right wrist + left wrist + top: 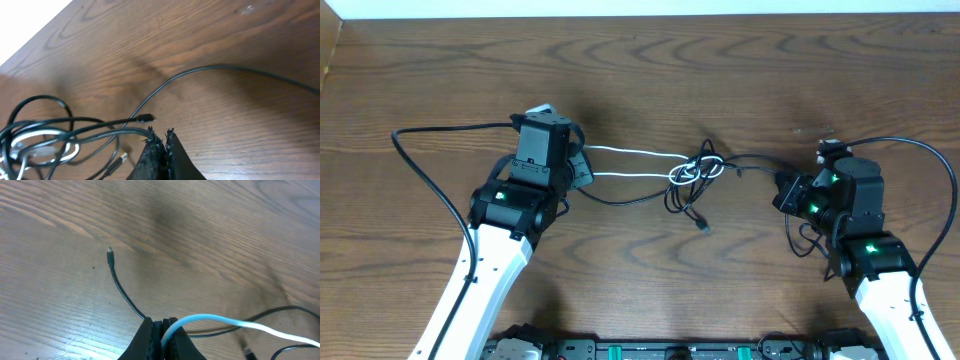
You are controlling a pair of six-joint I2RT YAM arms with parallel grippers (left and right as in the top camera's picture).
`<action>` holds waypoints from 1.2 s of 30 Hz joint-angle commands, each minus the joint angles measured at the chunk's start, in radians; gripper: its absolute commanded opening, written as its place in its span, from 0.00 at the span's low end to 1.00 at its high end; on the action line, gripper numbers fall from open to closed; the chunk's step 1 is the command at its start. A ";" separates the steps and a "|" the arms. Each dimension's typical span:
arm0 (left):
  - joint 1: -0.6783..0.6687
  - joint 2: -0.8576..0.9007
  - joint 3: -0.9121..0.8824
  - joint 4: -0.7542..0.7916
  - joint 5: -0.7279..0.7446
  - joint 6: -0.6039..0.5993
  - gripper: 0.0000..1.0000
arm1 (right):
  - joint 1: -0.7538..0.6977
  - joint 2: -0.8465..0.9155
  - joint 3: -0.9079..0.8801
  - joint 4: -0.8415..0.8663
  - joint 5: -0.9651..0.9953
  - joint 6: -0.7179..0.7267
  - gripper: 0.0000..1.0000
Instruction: Untangle cables
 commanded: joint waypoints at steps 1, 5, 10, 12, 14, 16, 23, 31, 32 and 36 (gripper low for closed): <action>0.014 -0.002 0.010 -0.013 -0.148 -0.040 0.08 | -0.007 -0.010 0.005 -0.008 0.189 0.011 0.01; 0.014 -0.002 0.010 -0.014 -0.186 -0.040 0.08 | -0.007 -0.010 0.005 0.000 0.190 0.018 0.01; 0.023 -0.002 0.010 -0.024 -0.253 -0.044 0.08 | -0.007 -0.010 0.005 0.003 0.210 0.018 0.01; 0.042 -0.002 0.010 -0.027 -0.279 -0.047 0.08 | -0.007 -0.010 0.005 -0.003 0.249 0.018 0.01; 0.050 -0.002 0.010 -0.023 -0.225 -0.054 0.08 | -0.006 -0.010 0.005 0.002 0.189 0.018 0.03; 0.049 -0.002 0.010 -0.010 -0.120 -0.042 0.08 | -0.006 -0.010 0.005 0.016 0.064 0.018 0.07; 0.049 -0.002 0.011 0.138 0.463 0.203 0.08 | 0.038 0.024 0.004 0.046 -0.373 -0.011 0.23; 0.049 -0.005 0.011 0.359 0.855 0.205 0.08 | 0.150 0.102 0.004 0.077 -0.404 -0.032 0.28; 0.050 -0.005 0.011 0.385 0.873 0.187 0.08 | 0.164 0.111 0.004 0.086 -0.403 -0.029 0.29; 0.049 -0.010 0.011 0.434 0.874 0.121 0.08 | 0.205 0.143 0.004 0.114 -0.403 -0.004 0.37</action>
